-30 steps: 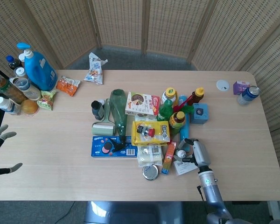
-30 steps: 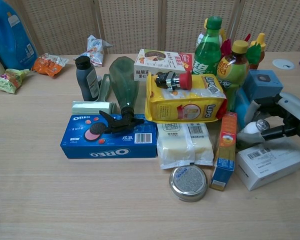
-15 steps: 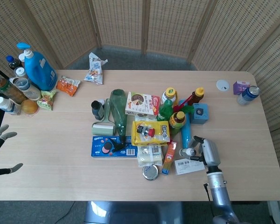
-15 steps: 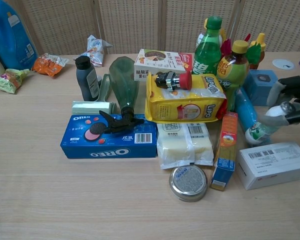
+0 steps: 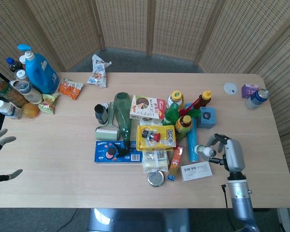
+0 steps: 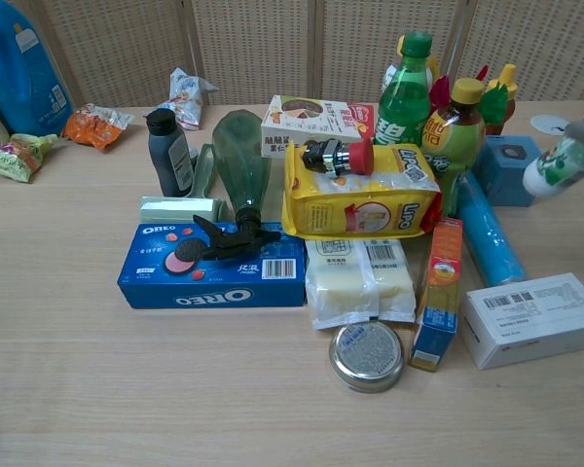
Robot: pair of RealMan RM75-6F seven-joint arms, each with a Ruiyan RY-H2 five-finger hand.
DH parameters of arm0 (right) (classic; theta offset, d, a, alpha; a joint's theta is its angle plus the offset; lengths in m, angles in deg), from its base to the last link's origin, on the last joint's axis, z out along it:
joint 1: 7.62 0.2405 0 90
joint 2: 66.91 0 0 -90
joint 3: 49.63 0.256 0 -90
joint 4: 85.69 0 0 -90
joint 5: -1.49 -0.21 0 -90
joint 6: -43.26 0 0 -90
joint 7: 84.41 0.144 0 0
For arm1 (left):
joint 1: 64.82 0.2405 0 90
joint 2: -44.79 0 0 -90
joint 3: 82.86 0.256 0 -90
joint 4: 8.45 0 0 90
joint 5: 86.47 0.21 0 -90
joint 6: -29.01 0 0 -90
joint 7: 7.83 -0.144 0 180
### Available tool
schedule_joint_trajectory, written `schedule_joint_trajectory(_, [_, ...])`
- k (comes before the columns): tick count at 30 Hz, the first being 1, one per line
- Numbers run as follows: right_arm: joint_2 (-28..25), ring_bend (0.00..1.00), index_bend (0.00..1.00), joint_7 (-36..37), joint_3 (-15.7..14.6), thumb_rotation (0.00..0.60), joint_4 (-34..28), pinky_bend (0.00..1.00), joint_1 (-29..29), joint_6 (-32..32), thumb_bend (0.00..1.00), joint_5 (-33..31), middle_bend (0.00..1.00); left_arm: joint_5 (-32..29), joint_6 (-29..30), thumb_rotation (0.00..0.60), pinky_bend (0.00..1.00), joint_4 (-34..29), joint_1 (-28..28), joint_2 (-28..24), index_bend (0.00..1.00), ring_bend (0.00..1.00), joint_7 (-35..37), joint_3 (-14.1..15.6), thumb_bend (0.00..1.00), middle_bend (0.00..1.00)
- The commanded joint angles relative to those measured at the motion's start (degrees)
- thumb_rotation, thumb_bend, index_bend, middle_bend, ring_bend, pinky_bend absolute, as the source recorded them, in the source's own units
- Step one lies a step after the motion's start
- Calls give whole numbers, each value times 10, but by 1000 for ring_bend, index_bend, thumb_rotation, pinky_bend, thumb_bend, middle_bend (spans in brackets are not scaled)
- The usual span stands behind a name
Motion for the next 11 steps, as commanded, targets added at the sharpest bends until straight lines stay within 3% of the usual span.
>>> schedule_joint_trajectory(1, [-52, 554, 604, -33, 14, 600, -76, 712, -11, -32, 0, 24, 814, 1, 0, 600, 0, 0, 0, -1, 214, 0, 2, 0, 0, 0])
schedule_joint_trajectory(11, [-110, 554, 604, -91, 31, 600, -191, 712, -11, -51, 0, 48, 815, 6, 0, 600, 0, -1, 0, -1, 214, 0, 3, 2, 0, 0])
